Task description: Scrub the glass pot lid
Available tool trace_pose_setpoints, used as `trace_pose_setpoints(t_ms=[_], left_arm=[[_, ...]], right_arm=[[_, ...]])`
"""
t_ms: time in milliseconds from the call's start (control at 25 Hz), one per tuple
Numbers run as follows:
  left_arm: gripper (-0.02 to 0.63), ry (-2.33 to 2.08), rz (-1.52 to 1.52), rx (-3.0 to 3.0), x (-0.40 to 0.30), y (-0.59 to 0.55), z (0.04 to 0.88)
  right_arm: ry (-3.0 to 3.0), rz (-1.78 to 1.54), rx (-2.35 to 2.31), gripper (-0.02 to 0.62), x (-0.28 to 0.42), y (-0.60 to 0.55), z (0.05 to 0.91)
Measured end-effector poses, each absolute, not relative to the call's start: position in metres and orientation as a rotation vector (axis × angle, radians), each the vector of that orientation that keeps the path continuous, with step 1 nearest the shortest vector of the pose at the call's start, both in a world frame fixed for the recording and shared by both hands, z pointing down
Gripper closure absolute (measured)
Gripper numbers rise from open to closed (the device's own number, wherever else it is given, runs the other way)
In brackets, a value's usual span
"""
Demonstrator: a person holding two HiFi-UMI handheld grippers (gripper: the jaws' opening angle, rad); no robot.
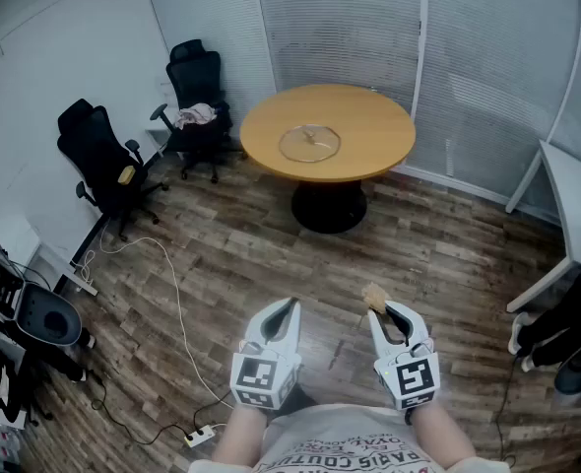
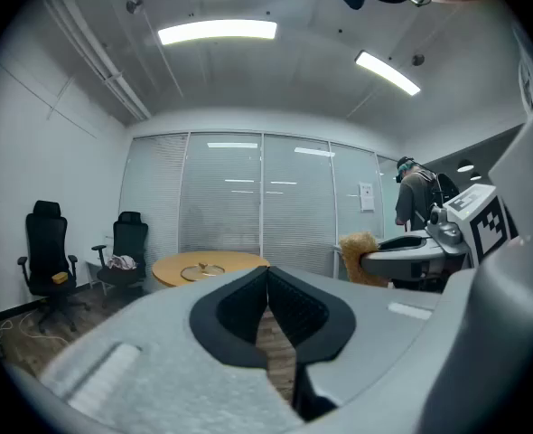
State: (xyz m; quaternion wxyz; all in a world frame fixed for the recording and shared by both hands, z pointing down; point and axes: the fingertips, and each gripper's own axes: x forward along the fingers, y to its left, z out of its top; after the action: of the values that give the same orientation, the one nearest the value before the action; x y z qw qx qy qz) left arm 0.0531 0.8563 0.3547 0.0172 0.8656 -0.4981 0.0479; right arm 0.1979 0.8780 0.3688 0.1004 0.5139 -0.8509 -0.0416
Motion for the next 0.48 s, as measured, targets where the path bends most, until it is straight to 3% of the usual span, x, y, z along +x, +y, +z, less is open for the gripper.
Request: trace_pose_setpoints(t_ms=[480], left_arm=[[0.598, -1.544, 0.204, 2.697, 0.0554, 0.8502, 0.3633]], right_arm=[[-2.502, -0.072, 1.567, 0.534, 0.2011, 0.8699, 0.37]])
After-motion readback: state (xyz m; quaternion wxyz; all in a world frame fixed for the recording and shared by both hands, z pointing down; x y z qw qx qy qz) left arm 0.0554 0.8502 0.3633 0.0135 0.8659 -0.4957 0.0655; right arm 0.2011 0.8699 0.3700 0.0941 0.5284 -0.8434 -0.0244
